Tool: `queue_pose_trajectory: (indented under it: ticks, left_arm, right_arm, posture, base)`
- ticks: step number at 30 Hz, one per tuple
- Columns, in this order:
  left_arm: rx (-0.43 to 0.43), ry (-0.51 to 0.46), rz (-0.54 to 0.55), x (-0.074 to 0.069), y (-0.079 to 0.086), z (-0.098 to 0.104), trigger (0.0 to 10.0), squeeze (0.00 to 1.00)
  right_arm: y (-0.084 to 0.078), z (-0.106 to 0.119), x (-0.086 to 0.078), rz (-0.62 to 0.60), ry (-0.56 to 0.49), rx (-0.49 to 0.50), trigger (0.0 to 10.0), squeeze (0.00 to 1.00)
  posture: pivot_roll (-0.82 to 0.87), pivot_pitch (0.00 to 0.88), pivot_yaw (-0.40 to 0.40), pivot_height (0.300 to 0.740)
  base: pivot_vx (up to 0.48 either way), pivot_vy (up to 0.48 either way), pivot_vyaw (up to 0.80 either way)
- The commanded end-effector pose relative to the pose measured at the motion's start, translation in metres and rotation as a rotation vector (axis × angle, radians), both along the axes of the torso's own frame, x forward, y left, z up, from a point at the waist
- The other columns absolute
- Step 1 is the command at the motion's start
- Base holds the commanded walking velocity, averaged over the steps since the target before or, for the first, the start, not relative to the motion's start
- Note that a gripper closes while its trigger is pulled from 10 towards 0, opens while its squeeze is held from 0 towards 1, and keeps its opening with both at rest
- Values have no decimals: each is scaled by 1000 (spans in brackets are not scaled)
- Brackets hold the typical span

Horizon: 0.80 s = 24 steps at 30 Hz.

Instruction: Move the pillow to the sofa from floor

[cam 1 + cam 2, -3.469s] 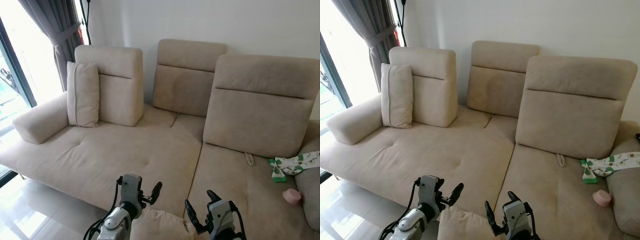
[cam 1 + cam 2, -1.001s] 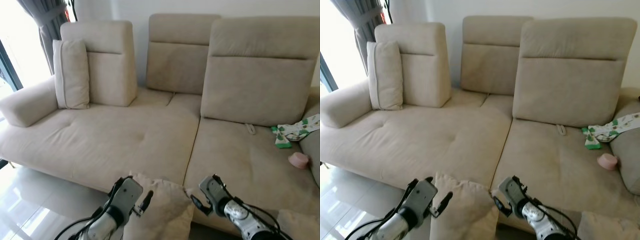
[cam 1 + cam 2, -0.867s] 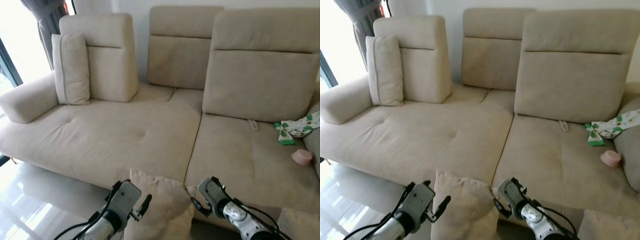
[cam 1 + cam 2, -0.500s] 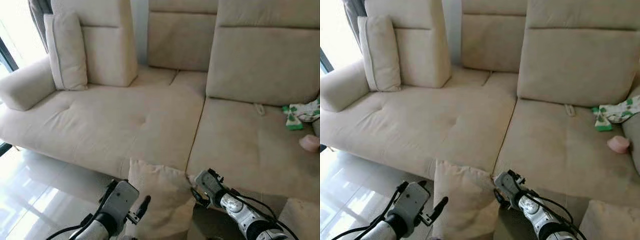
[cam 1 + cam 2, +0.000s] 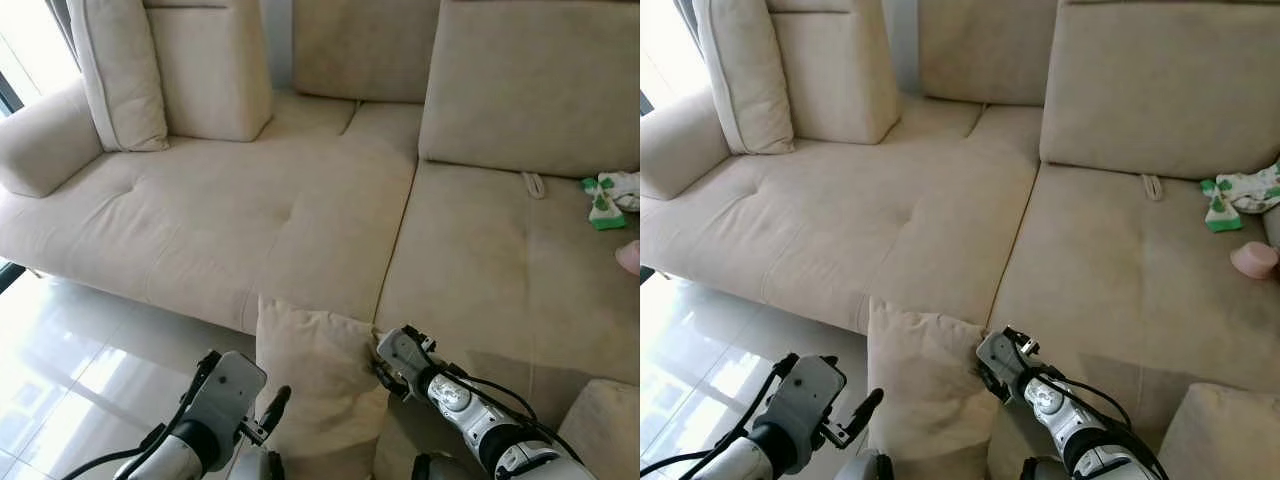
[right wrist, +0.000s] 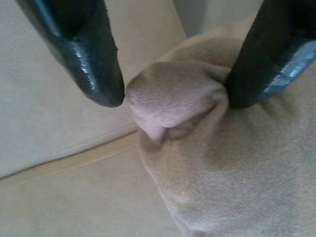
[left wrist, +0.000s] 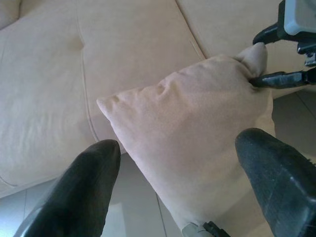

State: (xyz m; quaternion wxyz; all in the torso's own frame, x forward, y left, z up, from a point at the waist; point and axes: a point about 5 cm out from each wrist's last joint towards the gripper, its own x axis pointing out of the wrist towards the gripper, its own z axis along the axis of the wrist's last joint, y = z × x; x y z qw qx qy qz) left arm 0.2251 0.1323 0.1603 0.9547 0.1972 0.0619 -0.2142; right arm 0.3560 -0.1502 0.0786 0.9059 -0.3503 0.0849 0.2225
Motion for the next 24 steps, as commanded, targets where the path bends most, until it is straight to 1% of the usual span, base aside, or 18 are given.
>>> queue_pose_trajectory:
  ticks: [1,5,7,8,9,10,13,15,16,17,18,19,20,21,22,23,24]
  left_arm:
    - [32,20,27,-3,6,-1,10000,0]
    - [23,25,34,-2,6,-1,10000,0]
    - [14,24,30,2,2,-2,10000,0]
    - [14,24,30,2,2,-2,10000,0]
    - [3,14,20,7,-2,-2,10000,0]
    - [3,14,20,7,-2,-2,10000,0]
    - [-13,4,12,16,-8,-1,10000,0]
    - [-15,4,10,19,-10,-1,10000,0]
    - [-17,-4,-3,23,-12,-1,10000,0]
    - [-18,-9,-11,26,-15,-1,10000,0]
    - [-19,-16,-23,31,-17,-1,10000,0]
    - [-20,-21,-30,35,-19,-1,10000,0]
    - [-20,-21,-30,35,-19,-1,10000,0]
    - [-16,-21,-41,40,-20,-2,10000,0]
    - [-13,-21,-49,44,-21,-3,10000,0]
    - [-13,-21,-49,44,-21,-3,10000,0]
    - [-5,-21,-62,49,-21,-4,10000,0]
  right_arm:
    - [5,-6,-3,-4,31,20,0,0]
    - [4,-3,-1,-18,12,54,0,0]
    - [-1,-3,-3,-39,2,87,0,0]
    - [-1,-3,-3,-39,2,87,0,0]
    - [-8,-6,-6,-56,-9,110,0,0]
    - [-8,-6,-6,-56,-9,110,0,0]
    - [-17,-9,-13,-54,-31,129,0,0]
    - [-18,-10,-15,-50,-38,133,0,0]
    - [-19,-11,-18,-19,-60,126,0,0]
    - [-19,-11,-21,4,-75,120,0,0]
    - [-18,-12,-26,41,-97,108,0,0]
    - [-18,-13,-29,65,-110,101,0,0]
    - [-18,-13,-29,65,-110,101,0,0]
    - [-18,-14,-33,106,-130,81,0,0]
    - [-18,-14,-37,136,-143,68,0,0]
    - [-18,-14,-37,136,-143,68,0,0]
    - [-18,-15,-41,177,-158,45,0,0]
  posture:
    - [419,274,147,575]
    - [395,262,140,575]
    - [371,248,133,575]
    - [371,248,133,575]
    - [332,231,126,575]
    - [332,231,126,575]
    - [295,212,115,575]
    - [288,209,113,575]
    - [244,181,100,575]
    - [244,181,100,575]
    - [204,153,89,575]
    - [204,153,89,575]
    - [204,153,89,575]
    - [172,130,81,575]
    - [172,130,81,575]
    - [172,130,81,575]
    - [133,105,72,575]
  base:
    - [0,0,0]
    - [0,0,0]
    - [0,0,0]
    - [0,0,0]
    - [0,0,0]
    - [0,0,0]
    - [0,0,0]
    - [0,0,0]
    - [0,0,0]
    - [0,0,0]
    - [0,0,0]
    - [0,0,0]
    - [0,0,0]
    - [0,0,0]
    - [0,0,0]
    - [0,0,0]
    - [0,0,0]
